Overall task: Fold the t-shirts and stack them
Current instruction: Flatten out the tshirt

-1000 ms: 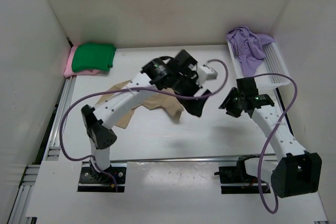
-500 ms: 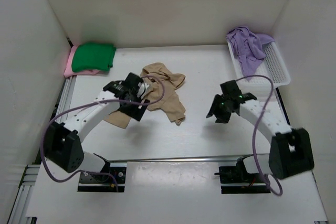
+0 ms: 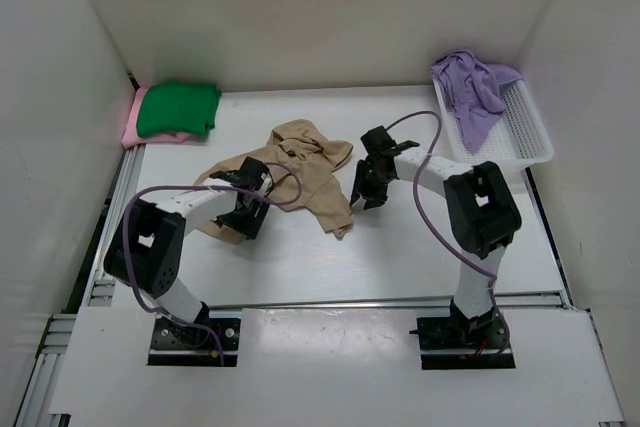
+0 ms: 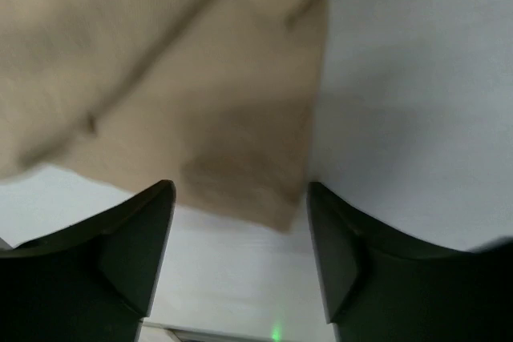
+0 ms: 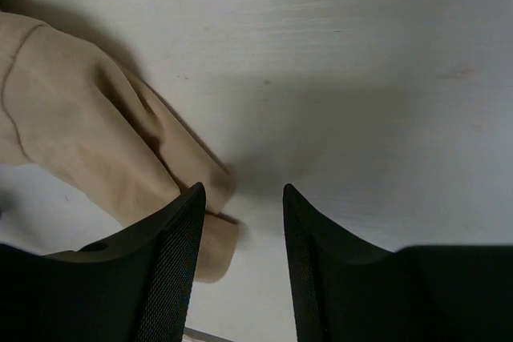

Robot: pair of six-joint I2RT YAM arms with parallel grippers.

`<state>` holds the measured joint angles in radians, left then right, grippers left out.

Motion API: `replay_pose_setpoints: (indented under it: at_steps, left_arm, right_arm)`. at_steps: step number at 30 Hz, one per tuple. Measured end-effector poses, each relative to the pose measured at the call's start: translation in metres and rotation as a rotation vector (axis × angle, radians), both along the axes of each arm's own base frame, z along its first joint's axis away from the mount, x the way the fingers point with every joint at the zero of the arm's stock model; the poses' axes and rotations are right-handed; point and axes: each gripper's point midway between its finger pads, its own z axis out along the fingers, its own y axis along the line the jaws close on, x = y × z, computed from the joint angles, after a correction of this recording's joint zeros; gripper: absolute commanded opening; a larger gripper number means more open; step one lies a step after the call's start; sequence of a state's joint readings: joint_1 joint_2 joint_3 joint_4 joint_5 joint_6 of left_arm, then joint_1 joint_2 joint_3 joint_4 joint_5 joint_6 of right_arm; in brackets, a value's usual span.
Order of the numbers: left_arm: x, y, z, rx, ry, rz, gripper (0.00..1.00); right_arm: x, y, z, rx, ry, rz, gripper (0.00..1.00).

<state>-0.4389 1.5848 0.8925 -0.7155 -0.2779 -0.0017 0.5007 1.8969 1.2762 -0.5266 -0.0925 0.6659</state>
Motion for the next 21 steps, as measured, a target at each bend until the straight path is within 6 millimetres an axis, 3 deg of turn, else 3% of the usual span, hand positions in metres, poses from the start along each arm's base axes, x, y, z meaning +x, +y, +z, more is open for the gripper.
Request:
replay_pose_setpoints:
  at_steps: [4, 5, 7, 9, 12, 17, 19, 21]
  left_arm:
    - [0.015, 0.006, -0.003, -0.002, -0.020, 0.039, 0.47]
    - [0.016, 0.007, -0.003, -0.002, -0.021, 0.044, 0.27]
    - [0.017, 0.009, -0.005, -0.004, -0.020, 0.054, 0.10]
    - [0.016, 0.011, -0.007, 0.001, -0.012, 0.054, 0.10]
    - [0.016, 0.014, -0.006, -0.002, -0.016, 0.064, 0.10]
    - [0.024, 0.031, 0.012, -0.010, -0.080, 0.128, 0.10]
    - [0.038, 0.045, 0.037, -0.026, -0.158, 0.185, 0.10]
    - [0.066, 0.062, 0.084, -0.057, -0.298, 0.261, 0.10]
  right_arm:
    - [-0.001, 0.022, -0.008, 0.016, 0.025, 0.039, 0.48]
    - [0.000, 0.027, -0.008, 0.023, 0.025, 0.048, 0.48]
    - [0.002, 0.037, -0.008, 0.036, 0.022, 0.065, 0.47]
    - [0.001, 0.043, -0.008, 0.040, 0.021, 0.081, 0.34]
    - [-0.003, 0.046, -0.012, 0.042, 0.037, 0.092, 0.00]
    - [-0.002, 0.039, -0.013, 0.076, 0.070, 0.061, 0.00]
    - [0.002, 0.018, -0.008, 0.076, 0.071, 0.012, 0.00]
    - [0.013, -0.018, 0.014, 0.086, 0.042, -0.075, 0.00]
